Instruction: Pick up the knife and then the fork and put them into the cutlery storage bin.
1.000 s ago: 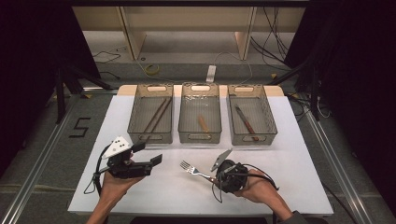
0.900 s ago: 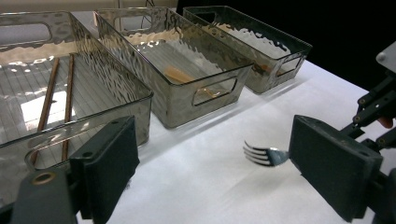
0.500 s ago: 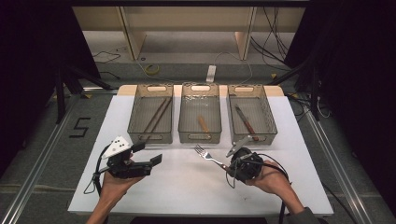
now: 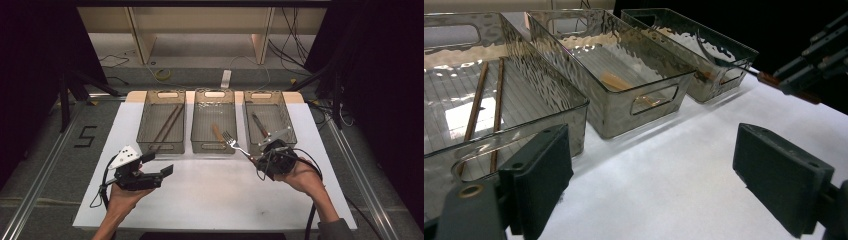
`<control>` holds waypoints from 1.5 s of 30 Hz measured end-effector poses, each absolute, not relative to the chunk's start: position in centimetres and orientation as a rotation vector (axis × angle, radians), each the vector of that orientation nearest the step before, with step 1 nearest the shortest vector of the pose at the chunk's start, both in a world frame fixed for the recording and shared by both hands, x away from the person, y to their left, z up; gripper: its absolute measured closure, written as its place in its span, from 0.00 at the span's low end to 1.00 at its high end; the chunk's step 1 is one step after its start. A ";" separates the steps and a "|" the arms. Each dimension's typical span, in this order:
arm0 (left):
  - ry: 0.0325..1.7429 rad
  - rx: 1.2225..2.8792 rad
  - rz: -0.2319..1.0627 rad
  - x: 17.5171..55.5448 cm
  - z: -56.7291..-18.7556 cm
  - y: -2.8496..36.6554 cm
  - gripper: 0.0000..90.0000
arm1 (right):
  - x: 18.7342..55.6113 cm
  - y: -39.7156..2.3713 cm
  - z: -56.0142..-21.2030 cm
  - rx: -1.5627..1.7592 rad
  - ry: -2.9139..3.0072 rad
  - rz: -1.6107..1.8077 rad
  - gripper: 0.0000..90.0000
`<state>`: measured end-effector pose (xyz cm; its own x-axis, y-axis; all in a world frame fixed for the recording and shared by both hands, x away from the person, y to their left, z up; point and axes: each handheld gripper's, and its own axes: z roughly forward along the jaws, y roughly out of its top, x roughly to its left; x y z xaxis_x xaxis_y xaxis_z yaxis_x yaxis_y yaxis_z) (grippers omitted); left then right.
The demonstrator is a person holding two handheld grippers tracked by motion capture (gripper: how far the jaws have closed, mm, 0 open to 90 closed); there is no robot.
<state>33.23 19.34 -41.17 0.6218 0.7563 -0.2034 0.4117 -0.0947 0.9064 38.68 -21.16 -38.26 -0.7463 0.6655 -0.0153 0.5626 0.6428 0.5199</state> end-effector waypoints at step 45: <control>0.952 1.721 0.382 33.1 -41.2 19.1 0.17 | 45.7 -26.3 -36.3 1.302 2.364 0.836 0.86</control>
